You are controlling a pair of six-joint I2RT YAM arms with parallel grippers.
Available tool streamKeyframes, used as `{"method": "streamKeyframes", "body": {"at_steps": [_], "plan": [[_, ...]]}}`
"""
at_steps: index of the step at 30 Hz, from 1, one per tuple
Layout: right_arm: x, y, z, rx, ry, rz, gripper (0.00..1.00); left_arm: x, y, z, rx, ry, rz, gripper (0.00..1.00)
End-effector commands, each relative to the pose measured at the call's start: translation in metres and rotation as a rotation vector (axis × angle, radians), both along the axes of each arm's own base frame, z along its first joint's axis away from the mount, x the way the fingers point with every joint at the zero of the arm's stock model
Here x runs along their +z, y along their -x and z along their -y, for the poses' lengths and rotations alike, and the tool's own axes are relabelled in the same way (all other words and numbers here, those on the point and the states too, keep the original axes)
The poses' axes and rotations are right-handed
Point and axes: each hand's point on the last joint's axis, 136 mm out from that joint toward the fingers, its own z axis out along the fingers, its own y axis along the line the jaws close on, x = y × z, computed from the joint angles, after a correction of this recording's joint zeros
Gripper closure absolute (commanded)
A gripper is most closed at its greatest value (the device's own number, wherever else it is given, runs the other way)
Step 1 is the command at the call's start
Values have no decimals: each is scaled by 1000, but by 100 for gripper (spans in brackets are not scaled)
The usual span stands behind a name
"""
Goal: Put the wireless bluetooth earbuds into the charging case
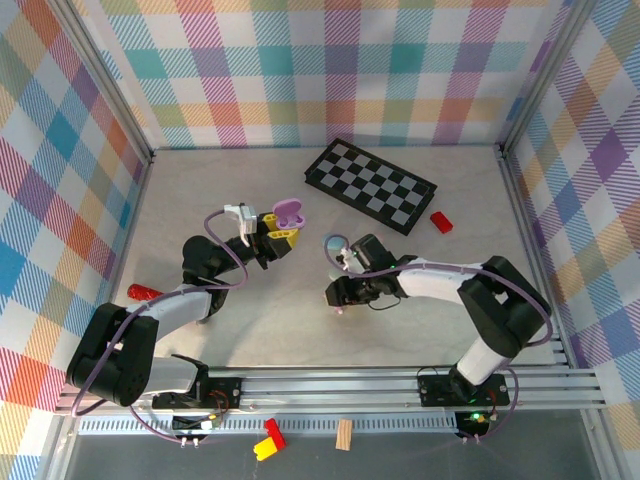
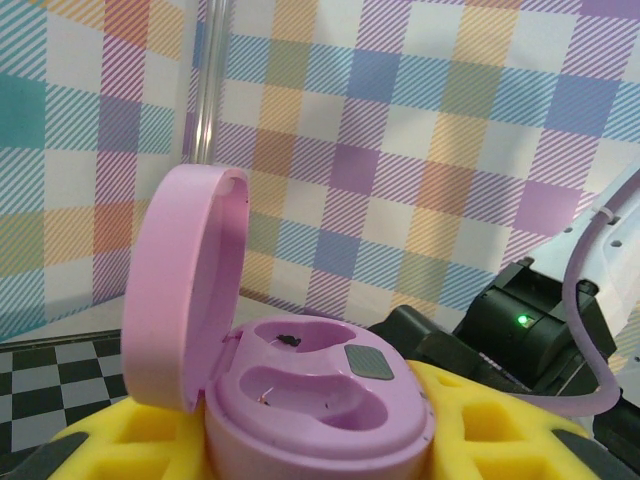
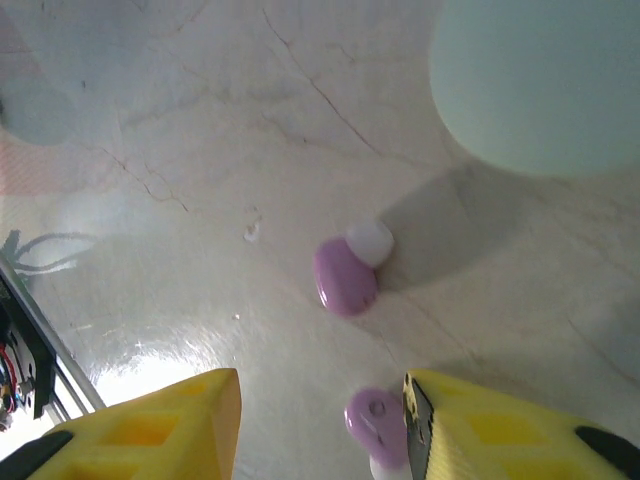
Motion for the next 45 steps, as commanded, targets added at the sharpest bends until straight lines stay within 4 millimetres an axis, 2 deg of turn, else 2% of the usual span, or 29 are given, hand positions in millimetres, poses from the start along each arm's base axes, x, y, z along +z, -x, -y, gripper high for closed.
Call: {"method": "streamKeyframes", "body": {"at_steps": [1,5,12,19,25,30,39,45], "plan": [[-7,8,-7,80,-3,-35,53,7,3,-4,-5,5,51,68],[-14,19,-5,131,-1,-70,55,8,3,-4,-6,5,54,68],[-15,30,3,137,0,-82,58,10,2,-3,-8,7,58,68],[-13,30,4,143,6,-78,63,12,3,-3,-13,8,61,68],[-13,26,12,94,46,-59,58,12,2,-3,-12,7,61,68],[-15,29,15,87,54,-75,59,10,2,-2,-15,4,58,68],[-18,38,5,119,5,-116,64,10,2,-3,-13,5,57,68],[-27,36,8,104,30,-123,69,10,2,-3,-11,5,56,68]]}}
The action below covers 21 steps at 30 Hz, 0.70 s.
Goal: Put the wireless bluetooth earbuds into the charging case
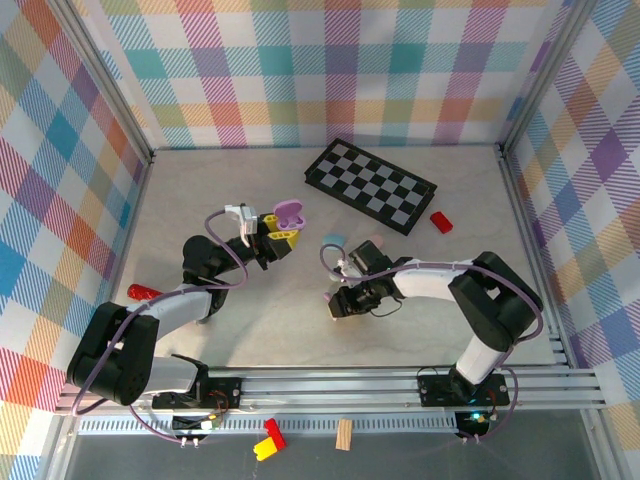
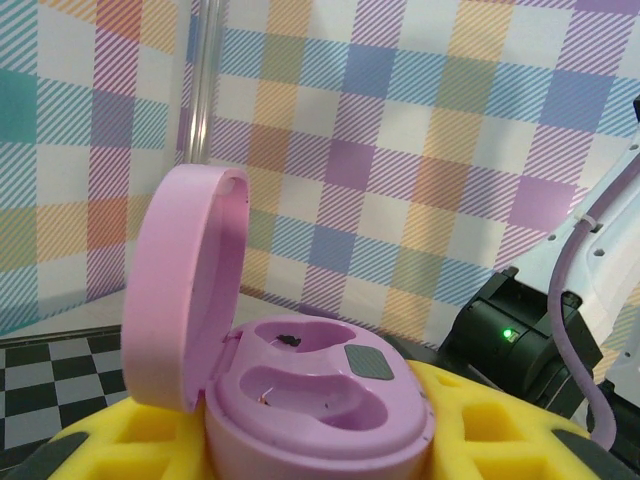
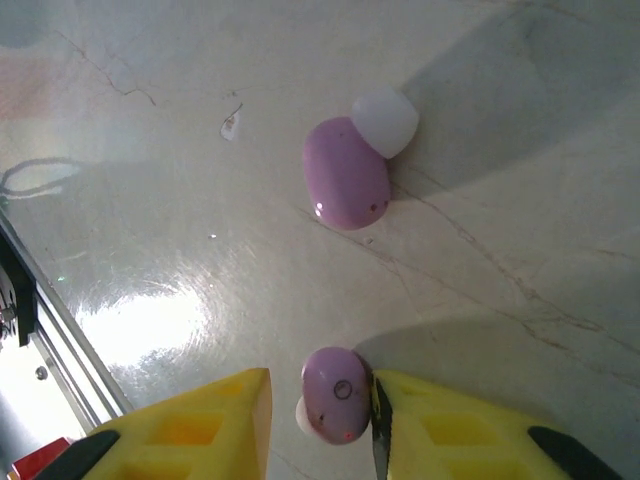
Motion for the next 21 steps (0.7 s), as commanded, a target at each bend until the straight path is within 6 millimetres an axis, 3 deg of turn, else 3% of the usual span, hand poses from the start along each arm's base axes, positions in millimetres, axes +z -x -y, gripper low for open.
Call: {"method": "streamKeyframes", "body": {"at_steps": [1,11,16,21], "plan": [[-11,5,1,-4,15,-32,69,12,1,-4,1,12,60,68],[-13,-5,7,-83,63,-7,84,10,1,-4,5,9,60,68],[6,-20,21,-204,92,78,85,4,-4,-7,56,0,73,69],[34,-38,51,-414,172,167,81,-7,-12,-15,155,-29,116,69]]}}
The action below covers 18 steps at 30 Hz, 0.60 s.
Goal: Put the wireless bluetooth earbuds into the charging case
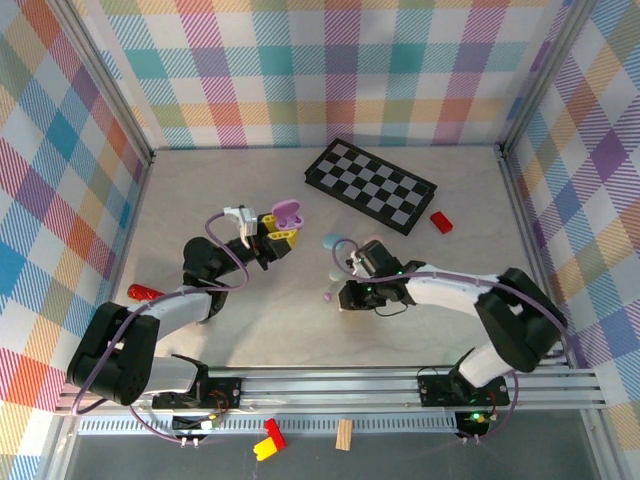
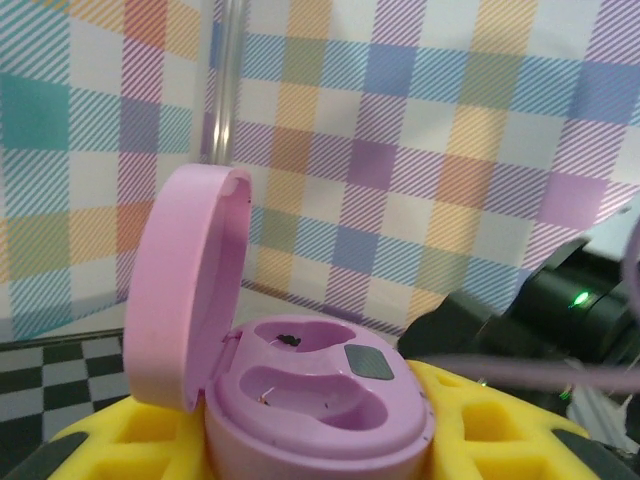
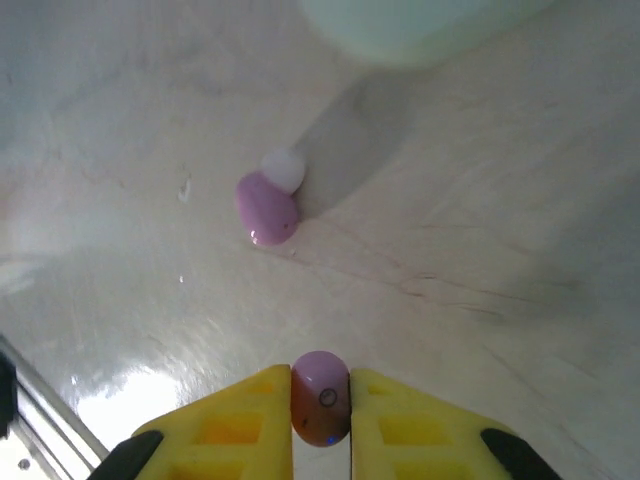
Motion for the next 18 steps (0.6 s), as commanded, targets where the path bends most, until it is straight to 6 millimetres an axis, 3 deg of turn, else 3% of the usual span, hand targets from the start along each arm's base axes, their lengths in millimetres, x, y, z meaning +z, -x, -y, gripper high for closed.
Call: {"method": "streamKeyframes", "body": {"at_steps": [1,8,14,18], "plan": [[14,-15,31,-203,100,58,81,-2,-8,-11,111,-25,96,68],[50,-21,69,-346,219,122,80,-32,-27,-13,247,-97,102,69],[73,-25,84,-416,285,146,81,-57,-39,2,297,-167,99,69],[86,-27,84,-442,288,133,82,-67,-40,16,303,-209,117,70]]}}
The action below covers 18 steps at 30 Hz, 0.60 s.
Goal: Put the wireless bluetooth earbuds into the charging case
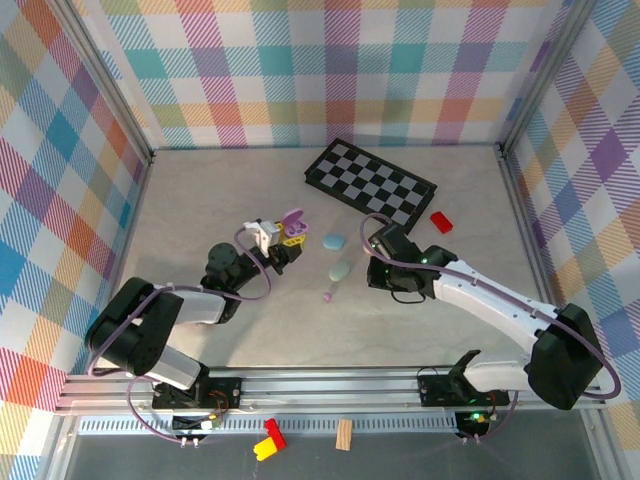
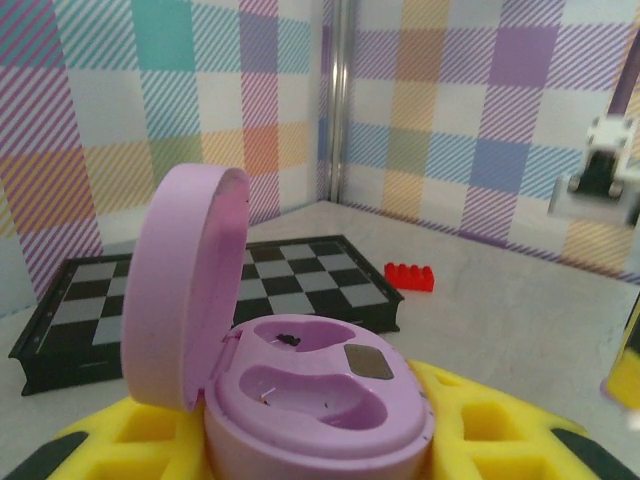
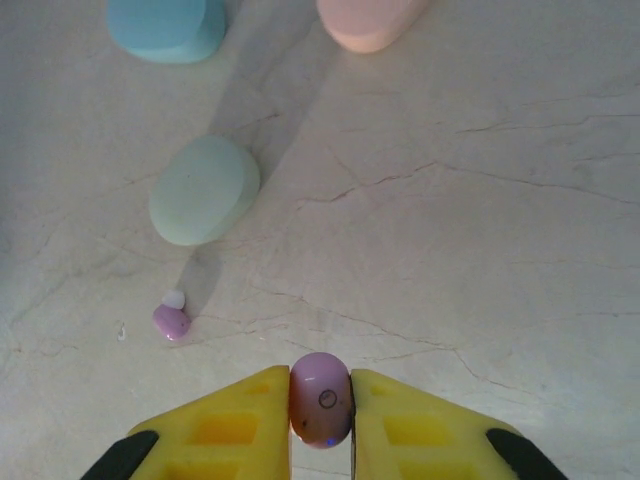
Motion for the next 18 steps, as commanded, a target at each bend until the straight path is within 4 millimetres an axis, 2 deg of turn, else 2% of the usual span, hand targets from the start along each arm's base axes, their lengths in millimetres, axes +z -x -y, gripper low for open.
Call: {"method": "streamKeyframes", "body": {"at_steps": [1,4,13,18], "plan": [[12,3,12,-55,38,-16,82,5,-6,8,45,-44,93,70],[24,1,6,-46,-3,6,82,-5,-7,18,54,-81,100,70],[70,-12,-29,67,-114,92,81,-29,0,54,12,-198,127,70],[90,-24,-49,140,-127,137,81,-32,4,68,-6,-217,139,70]]}}
